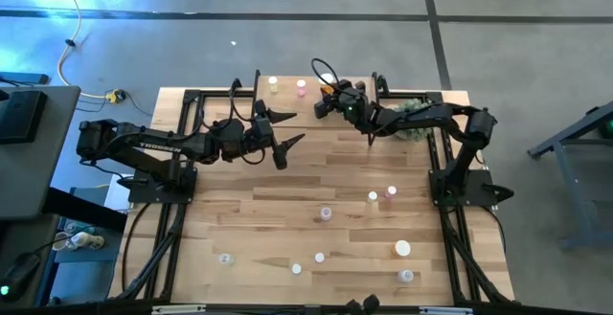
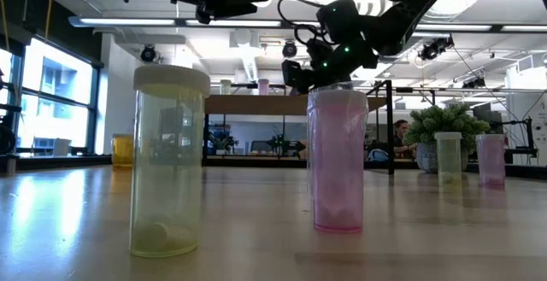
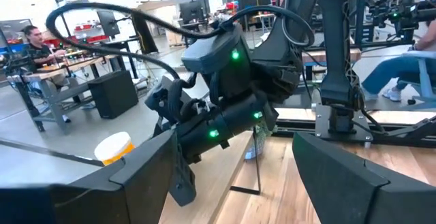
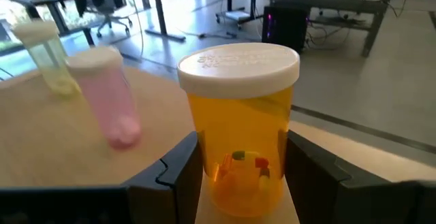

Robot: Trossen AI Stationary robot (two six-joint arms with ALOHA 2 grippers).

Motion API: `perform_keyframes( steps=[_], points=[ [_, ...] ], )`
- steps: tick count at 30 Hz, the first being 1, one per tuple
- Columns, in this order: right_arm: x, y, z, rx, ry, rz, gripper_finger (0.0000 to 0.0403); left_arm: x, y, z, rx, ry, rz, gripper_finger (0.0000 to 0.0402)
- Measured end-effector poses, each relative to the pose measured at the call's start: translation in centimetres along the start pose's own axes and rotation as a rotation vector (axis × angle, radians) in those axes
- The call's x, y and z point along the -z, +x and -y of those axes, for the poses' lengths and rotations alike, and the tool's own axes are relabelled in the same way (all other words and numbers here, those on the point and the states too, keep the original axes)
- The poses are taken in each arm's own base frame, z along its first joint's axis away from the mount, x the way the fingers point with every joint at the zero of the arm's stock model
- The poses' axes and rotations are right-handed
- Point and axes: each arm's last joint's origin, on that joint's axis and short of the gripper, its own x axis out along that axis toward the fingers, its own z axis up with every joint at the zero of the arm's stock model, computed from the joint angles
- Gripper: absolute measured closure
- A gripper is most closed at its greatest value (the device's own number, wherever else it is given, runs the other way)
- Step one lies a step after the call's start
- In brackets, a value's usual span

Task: Pick and place medicine bottles onto shelf by color
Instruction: Put the middle orange pill bottle on the shelf

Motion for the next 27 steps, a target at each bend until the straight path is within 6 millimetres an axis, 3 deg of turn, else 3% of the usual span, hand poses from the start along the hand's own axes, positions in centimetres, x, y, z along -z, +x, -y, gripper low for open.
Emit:
perform_keyframes(
  steps=[9,21,27],
  points=[
    [0.16,-0.03,0.05,0.005,0.015,-0.022,0.0237,0.0,0.0,0.0,0.0,0.0,0.0,0.0119],
    [0.49,-0.06,0.05,0.002,-0.005,-0.046,0.0183,0.0,0.0,0.0,0.0,0.0,0.0,0.0119],
    [0.13,-0.36,0.07,0.0,-0.005,-0.044,0.0179,0.0,0.0,0.0,0.0,0.0,0.0,0.0119]
  ],
)
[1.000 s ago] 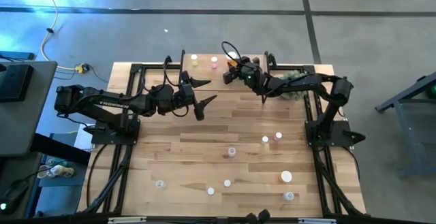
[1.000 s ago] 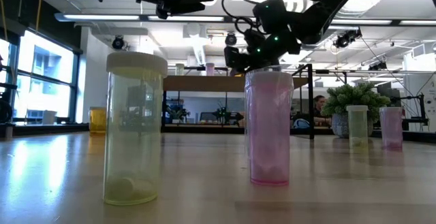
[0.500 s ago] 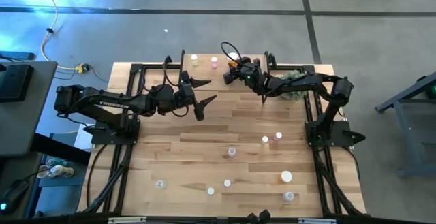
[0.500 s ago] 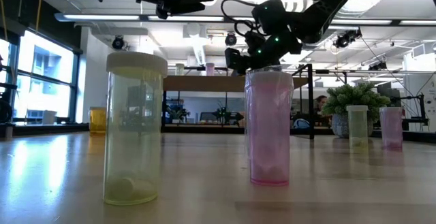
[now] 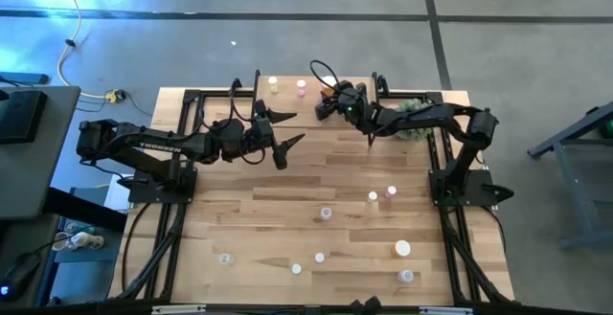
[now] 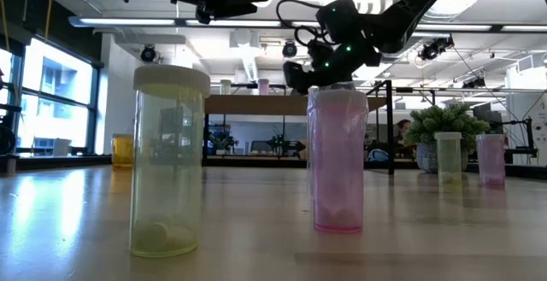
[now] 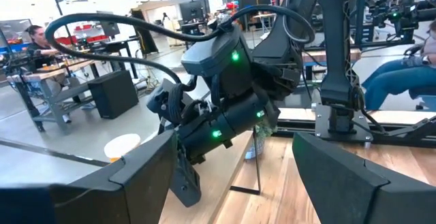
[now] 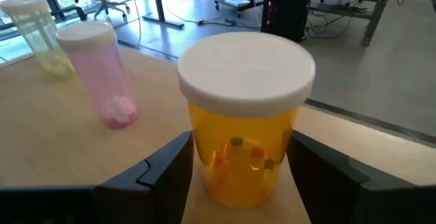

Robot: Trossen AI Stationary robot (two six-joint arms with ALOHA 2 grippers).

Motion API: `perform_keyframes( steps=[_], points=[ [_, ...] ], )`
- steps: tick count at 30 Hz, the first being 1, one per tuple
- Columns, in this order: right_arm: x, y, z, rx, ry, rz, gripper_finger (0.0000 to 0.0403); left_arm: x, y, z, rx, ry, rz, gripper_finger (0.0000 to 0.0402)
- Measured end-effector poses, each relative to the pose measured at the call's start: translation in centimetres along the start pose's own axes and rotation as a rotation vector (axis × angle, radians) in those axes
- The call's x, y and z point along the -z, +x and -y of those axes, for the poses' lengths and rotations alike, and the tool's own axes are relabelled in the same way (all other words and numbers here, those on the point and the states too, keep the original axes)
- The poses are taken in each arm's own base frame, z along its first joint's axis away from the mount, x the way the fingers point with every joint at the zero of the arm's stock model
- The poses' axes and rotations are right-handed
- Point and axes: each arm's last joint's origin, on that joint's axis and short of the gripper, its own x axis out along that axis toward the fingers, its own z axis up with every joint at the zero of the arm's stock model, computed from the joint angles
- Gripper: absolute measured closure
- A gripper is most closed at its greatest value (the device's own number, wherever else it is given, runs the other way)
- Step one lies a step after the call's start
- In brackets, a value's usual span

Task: Pick and place medicine bottles onto shelf by color
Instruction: Put the middle orange pill bottle on the shelf

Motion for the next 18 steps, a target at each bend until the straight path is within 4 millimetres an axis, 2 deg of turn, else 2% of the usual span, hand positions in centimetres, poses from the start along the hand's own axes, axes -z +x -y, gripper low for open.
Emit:
perform_keyframes(
  steps=[11,18],
  points=[
    [-0.2,-0.17,-0.19,-0.076,-0.015,-0.01,0.0178,0.0,0.0,-0.01,-0.003,0.0,-0.001,0.0119],
    [-0.22,-0.17,-0.16,-0.066,-0.021,-0.007,0.0178,0.0,0.0,-0.01,-0.003,0.0,-0.001,0.0119]
  ],
)
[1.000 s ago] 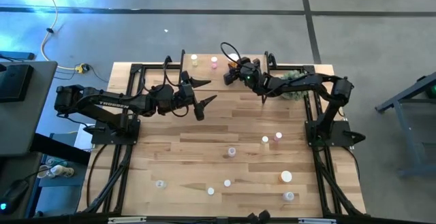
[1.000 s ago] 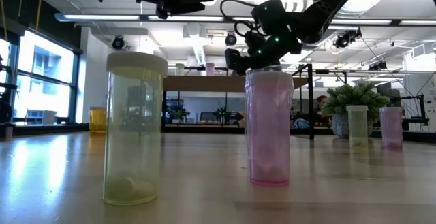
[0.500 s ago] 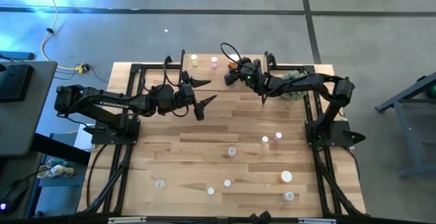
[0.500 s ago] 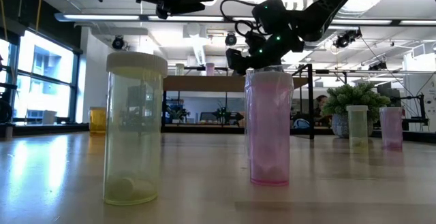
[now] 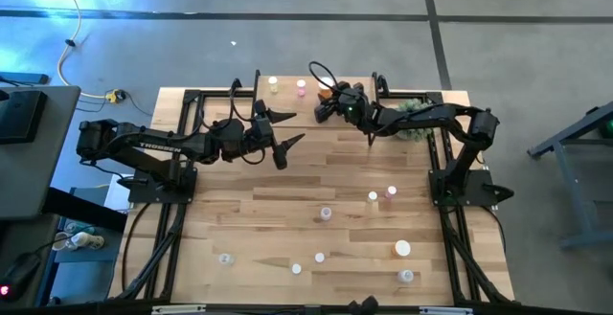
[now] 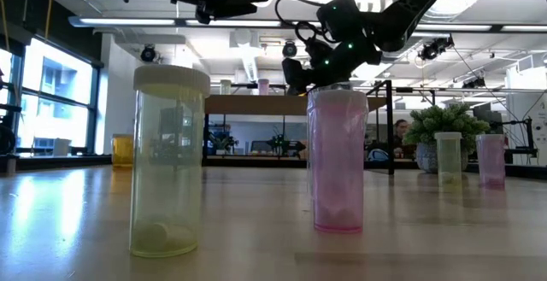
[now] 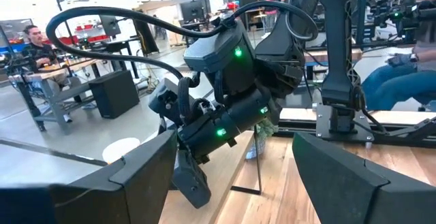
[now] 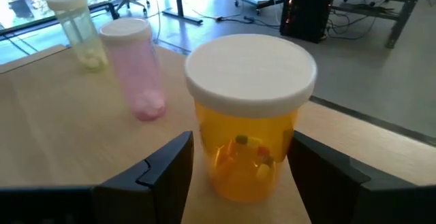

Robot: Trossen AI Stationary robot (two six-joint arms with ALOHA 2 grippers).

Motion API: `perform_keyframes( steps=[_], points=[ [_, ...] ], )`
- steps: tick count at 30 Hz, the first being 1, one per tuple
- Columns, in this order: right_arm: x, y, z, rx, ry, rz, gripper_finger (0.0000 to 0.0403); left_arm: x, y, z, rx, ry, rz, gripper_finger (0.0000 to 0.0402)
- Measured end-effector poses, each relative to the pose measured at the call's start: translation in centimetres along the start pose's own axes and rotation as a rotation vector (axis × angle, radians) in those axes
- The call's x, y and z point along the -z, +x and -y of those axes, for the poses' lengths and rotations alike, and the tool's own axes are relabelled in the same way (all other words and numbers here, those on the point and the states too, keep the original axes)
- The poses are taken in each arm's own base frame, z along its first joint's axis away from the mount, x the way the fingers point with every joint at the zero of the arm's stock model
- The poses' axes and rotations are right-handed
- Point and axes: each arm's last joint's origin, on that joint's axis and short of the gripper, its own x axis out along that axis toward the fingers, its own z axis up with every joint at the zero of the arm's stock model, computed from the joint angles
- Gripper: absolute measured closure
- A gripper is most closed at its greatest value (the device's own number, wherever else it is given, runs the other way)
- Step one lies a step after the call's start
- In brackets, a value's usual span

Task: Pick and place medicine bottles onto shelf by color
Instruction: Put the middle orange pill bottle on the shelf, then put the top transparent pill bottle on the shelf

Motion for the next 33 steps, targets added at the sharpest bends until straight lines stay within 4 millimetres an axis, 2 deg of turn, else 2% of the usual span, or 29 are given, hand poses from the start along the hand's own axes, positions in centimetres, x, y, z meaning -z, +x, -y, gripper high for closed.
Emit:
perform_keyframes(
  steps=[17,33],
  points=[
    [0.4,-0.3,-0.4,0.016,0.005,-0.024,0.0178,0.0,0.0,0.0,0.0,0.0,0.0,0.0119],
    [-1.0,-2.7,0.0,-0.022,0.033,-0.113,0.0178,0.3,0.0,0.0,0.005,0.011,-0.034,0.0119]
  ],
)
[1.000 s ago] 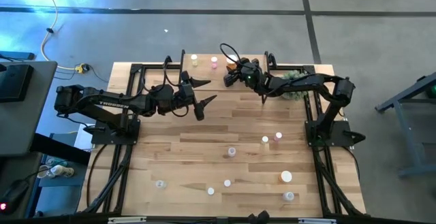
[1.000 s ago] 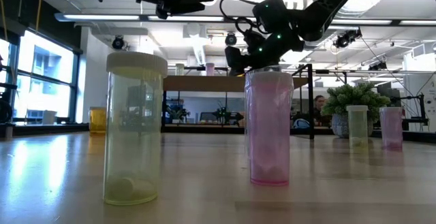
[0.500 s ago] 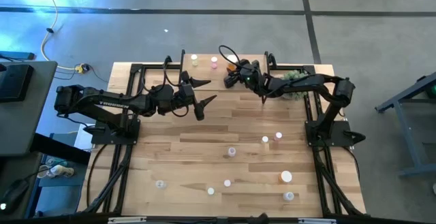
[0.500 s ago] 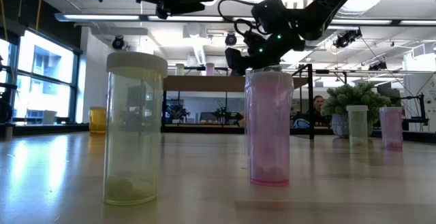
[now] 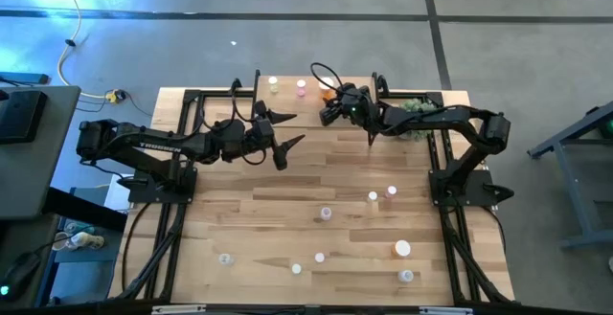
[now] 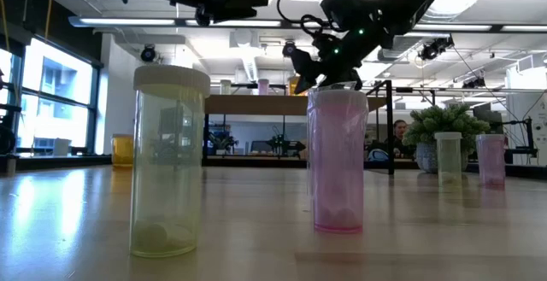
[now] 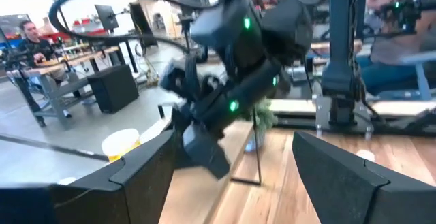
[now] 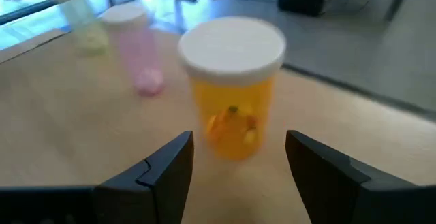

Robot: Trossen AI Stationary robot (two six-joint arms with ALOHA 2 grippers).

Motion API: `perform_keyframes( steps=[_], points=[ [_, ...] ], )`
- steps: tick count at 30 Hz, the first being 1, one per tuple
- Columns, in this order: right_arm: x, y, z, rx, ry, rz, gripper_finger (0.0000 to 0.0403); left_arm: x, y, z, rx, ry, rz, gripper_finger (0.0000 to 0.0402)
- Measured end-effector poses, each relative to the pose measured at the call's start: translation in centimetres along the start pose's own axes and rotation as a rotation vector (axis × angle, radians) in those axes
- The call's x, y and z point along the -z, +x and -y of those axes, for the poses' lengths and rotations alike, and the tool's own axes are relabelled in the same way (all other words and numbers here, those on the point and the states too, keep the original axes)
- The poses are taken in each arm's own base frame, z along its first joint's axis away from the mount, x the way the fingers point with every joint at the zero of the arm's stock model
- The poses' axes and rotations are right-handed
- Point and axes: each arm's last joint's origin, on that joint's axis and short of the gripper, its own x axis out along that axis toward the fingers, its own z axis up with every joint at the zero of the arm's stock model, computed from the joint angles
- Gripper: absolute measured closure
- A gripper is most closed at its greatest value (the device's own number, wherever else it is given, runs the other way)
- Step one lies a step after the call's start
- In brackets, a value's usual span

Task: Pick and place medicine bottles onto shelf by color
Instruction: Put the top transparent pill bottle on the shelf

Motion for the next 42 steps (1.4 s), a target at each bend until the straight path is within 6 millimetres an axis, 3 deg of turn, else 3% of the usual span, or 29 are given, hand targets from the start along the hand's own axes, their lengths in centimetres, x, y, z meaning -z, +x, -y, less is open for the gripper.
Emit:
perform_keyframes(
  steps=[10,21,35,42],
  points=[
    [-1.3,-4.3,-0.4,-0.268,-0.022,-0.145,0.0178,1.2,-0.1,0.3,0.022,0.014,-0.121,0.0119],
    [0.0,-10.6,-3.3,-0.564,-0.202,-0.328,0.0178,2.0,-0.9,2.1,0.099,0.006,-0.219,0.0119],
    [3.2,-14.0,-7.6,-0.729,-0.33,-0.431,0.0178,3.2,-3.2,5.7,0.222,-0.081,-0.389,0.0119],
    [5.3,-14.6,-9.6,-0.764,-0.41,-0.454,0.0178,3.3,-4.1,7.0,0.272,-0.096,-0.42,0.0119]
  ],
)
